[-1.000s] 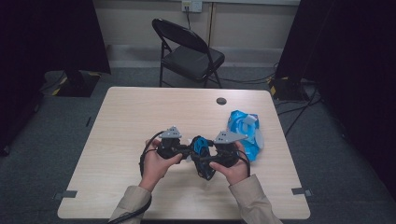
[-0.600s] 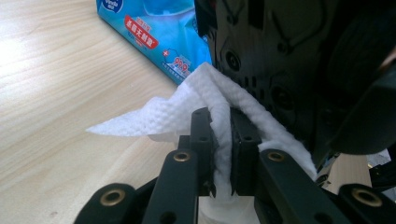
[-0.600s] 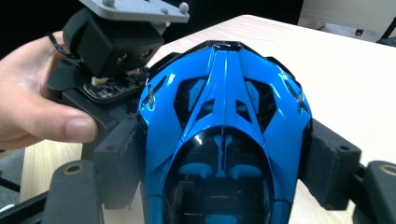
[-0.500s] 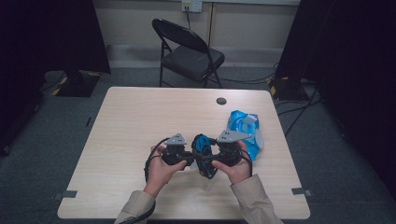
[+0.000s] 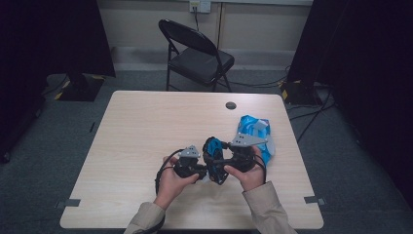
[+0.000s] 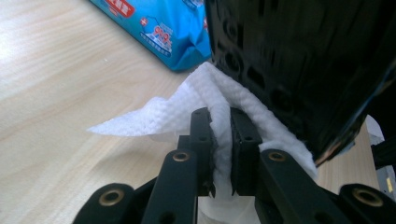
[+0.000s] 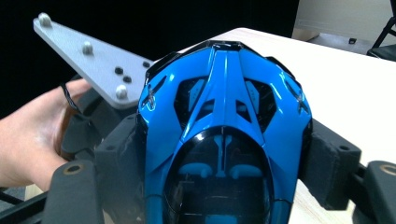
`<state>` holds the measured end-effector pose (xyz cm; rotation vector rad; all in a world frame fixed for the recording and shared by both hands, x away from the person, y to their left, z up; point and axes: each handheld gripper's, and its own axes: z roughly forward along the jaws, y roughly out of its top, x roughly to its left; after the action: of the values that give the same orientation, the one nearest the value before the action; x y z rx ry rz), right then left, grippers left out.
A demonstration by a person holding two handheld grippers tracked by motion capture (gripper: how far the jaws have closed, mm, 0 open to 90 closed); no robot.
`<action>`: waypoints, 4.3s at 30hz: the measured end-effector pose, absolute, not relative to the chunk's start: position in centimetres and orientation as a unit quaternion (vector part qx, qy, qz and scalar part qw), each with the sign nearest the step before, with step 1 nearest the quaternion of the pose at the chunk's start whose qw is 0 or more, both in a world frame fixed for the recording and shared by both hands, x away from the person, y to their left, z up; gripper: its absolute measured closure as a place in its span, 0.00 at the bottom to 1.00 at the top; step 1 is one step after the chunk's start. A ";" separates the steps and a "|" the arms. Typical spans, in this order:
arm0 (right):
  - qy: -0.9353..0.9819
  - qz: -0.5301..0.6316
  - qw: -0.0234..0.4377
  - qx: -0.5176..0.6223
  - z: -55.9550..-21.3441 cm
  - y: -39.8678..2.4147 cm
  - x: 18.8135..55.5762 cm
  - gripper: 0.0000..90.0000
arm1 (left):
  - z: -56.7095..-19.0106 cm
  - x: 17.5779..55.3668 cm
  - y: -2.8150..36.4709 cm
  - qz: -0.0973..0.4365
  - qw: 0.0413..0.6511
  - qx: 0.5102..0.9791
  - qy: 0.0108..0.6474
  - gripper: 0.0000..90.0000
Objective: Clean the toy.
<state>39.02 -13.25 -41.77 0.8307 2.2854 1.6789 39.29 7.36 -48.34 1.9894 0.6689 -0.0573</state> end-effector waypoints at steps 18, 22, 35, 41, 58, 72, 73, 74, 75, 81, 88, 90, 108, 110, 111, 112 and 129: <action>0.779 0.537 0.099 0.309 -43.2 -16.0 39.1 0.28 | -47.4 39.2 15.3 0.033 0.477 0.818 0.321 0.91; 0.790 0.520 0.097 0.310 -44.2 -15.9 39.0 0.28 | -47.2 39.1 16.9 0.044 0.471 0.817 0.329 0.91; 0.805 0.495 0.094 0.314 -45.6 -15.2 39.6 0.28 | -47.1 39.3 18.6 0.058 0.467 0.815 0.339 0.91; 0.802 0.496 0.096 0.320 -45.9 -14.9 39.9 0.28 | -47.2 39.6 18.8 0.064 0.465 0.814 0.341 0.90; 0.831 0.438 0.102 0.329 -48.7 -12.2 41.4 0.28 | -48.0 40.2 20.2 0.065 0.461 0.811 0.355 0.90; 0.859 0.381 0.117 0.321 -49.1 -10.7 42.7 0.27 | -49.2 41.4 20.7 0.065 0.451 0.808 0.375 0.89; 0.860 0.378 0.117 0.321 -49.1 -10.7 42.8 0.27 | -49.1 41.5 20.7 0.065 0.451 0.807 0.376 0.89; 0.862 0.377 0.112 0.320 -49.1 -10.6 42.9 0.27 | -49.1 41.6 20.8 0.066 0.451 0.806 0.377 0.88; 0.861 0.379 0.106 0.323 -49.2 -10.7 42.9 0.27 | -49.1 41.7 20.8 0.067 0.451 0.805 0.379 0.87; 0.865 0.373 0.108 0.319 -49.1 -10.8 42.9 0.26 | -48.9 41.9 20.8 0.080 0.444 0.804 0.388 0.80; 0.860 0.387 0.120 0.311 -48.1 -11.0 42.6 0.27 | -48.4 41.9 21.0 0.106 0.444 0.796 0.397 0.47; 0.856 0.394 0.118 0.312 -47.9 -11.1 42.4 0.27 | -48.2 41.8 21.0 0.110 0.443 0.794 0.402 0.39; 0.839 0.432 0.099 0.316 -46.5 -13.6 40.3 0.20 | -46.6 40.1 20.5 0.089 0.446 0.806 0.379 0.20; 0.840 0.432 0.098 0.314 -46.4 -13.8 40.1 0.19 | -46.6 39.9 20.6 0.085 0.447 0.805 0.380 0.19; 0.842 0.431 0.096 0.311 -46.4 -13.9 40.1 0.18 | -46.6 39.8 20.6 0.084 0.449 0.804 0.381 0.19; 0.842 0.430 0.096 0.310 -46.4 -14.0 40.0 0.18 | -46.5 39.7 20.7 0.084 0.449 0.805 0.379 0.19; 0.839 0.440 0.099 0.305 -45.9 -16.0 38.5 0.18 | -45.9 38.2 21.1 0.073 0.455 0.809 0.364 0.19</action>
<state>38.48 -16.03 -45.93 0.9030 2.4804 1.3010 38.21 21.13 -45.90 1.9962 0.8982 0.1803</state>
